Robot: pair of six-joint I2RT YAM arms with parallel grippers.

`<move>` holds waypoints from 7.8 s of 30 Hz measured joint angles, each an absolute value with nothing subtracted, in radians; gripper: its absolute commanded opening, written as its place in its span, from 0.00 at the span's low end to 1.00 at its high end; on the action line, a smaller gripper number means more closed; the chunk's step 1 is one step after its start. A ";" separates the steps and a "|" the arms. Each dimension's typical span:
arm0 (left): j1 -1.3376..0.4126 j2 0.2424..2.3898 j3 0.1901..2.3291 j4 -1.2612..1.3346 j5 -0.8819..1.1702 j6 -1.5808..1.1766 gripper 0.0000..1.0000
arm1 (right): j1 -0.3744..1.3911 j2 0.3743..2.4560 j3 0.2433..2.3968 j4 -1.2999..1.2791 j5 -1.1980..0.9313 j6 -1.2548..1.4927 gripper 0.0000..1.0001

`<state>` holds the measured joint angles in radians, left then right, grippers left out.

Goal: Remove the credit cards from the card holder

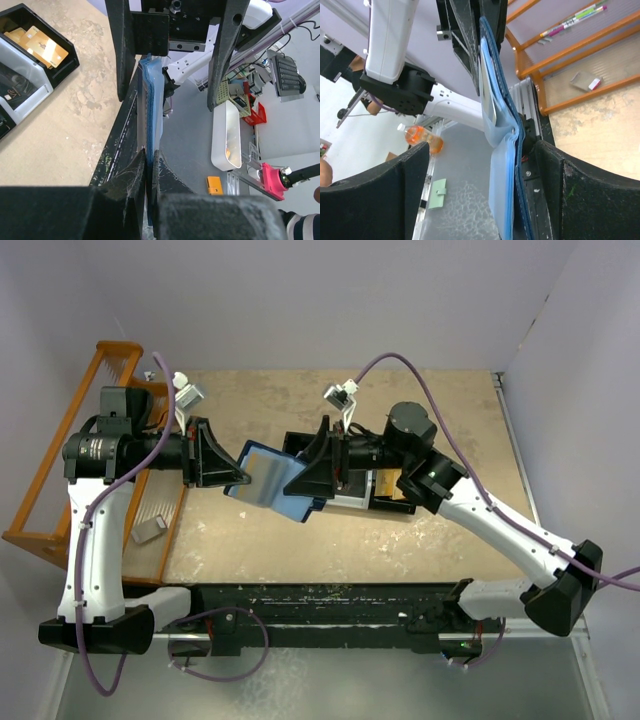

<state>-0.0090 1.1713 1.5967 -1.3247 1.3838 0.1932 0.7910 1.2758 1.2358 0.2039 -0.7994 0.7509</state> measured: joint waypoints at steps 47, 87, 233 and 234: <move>-0.009 1.115 1.518 -1.007 1.526 -0.173 0.03 | 0.661 0.958 1.182 0.092 -0.577 0.636 0.90; -0.009 1.175 1.549 -1.119 1.419 -0.045 0.08 | 0.890 1.257 1.071 0.485 -0.544 0.929 0.35; -0.009 1.142 1.620 -1.383 1.199 0.327 0.76 | 0.778 1.403 1.496 -0.246 -0.821 0.454 0.00; -0.009 1.140 1.620 -1.392 1.200 0.338 0.76 | 0.778 1.403 1.498 -0.260 -0.820 0.445 0.00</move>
<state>-0.0093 1.1400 1.6199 -1.3922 1.1995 0.3378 0.7776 1.4029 1.4979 -0.2604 -0.8204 0.4454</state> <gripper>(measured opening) 0.759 0.011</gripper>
